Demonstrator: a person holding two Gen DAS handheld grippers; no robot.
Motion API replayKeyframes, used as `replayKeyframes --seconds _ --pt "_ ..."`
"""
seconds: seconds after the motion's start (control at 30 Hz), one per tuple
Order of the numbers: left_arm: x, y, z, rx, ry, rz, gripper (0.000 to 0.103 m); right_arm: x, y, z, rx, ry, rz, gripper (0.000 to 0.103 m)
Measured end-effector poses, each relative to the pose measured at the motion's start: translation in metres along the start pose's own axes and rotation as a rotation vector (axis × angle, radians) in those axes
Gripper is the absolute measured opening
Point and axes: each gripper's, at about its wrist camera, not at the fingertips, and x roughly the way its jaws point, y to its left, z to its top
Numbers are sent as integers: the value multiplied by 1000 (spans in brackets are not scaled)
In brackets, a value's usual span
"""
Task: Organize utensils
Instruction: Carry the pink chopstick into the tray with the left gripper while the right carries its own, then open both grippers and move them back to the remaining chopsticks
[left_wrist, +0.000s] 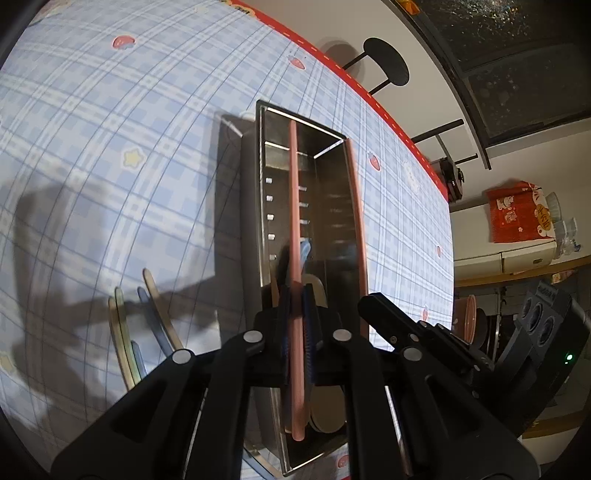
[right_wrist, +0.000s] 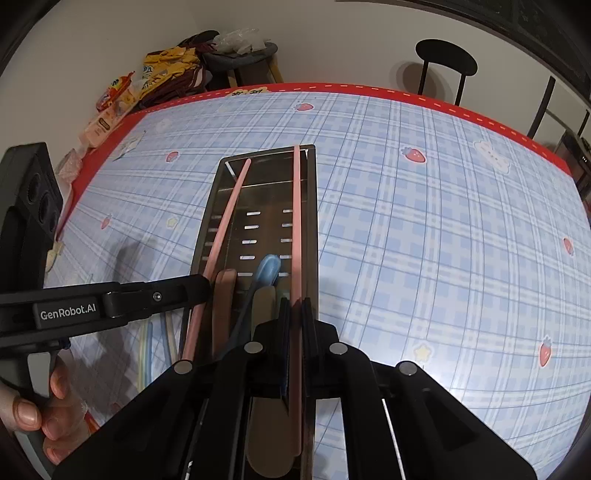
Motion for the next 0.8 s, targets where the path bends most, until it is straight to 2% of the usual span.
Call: replayKeyframes --seconds 0.07,0.13,0.17,0.2,0.23,0.27,0.33,0.43,0.53,0.8 --pt "-4 -3 2 14 -11 -4 25 -4 3 2 -13 -13 -19 11" --pt "-13 -7 8 36 -32 -2 28 -11 6 2 -25 -25 -30 27" --pt "-18 -8 10 49 -44 4 30 -15 7 2 -28 -32 -40 32" --pt "-23 -9 10 58 -54 6 32 -20 8 1 -30 -46 -49 43" --pt "-31 -10 11 76 -72 14 41 -25 9 -1 -30 -57 -55 53" --pt "-39 -12 11 96 -92 25 52 -32 11 -2 -29 -70 -62 58" --pt "-55 -14 11 134 -124 45 65 -42 13 -5 -27 -90 -74 75" --pt "-78 -13 7 184 -163 91 91 -57 19 -12 -22 -122 -84 90" --pt "-97 -11 2 213 -191 128 94 -70 25 -20 -12 -146 -74 97" --pt "-138 7 -27 291 -218 246 97 -90 44 -48 12 -172 -107 97"
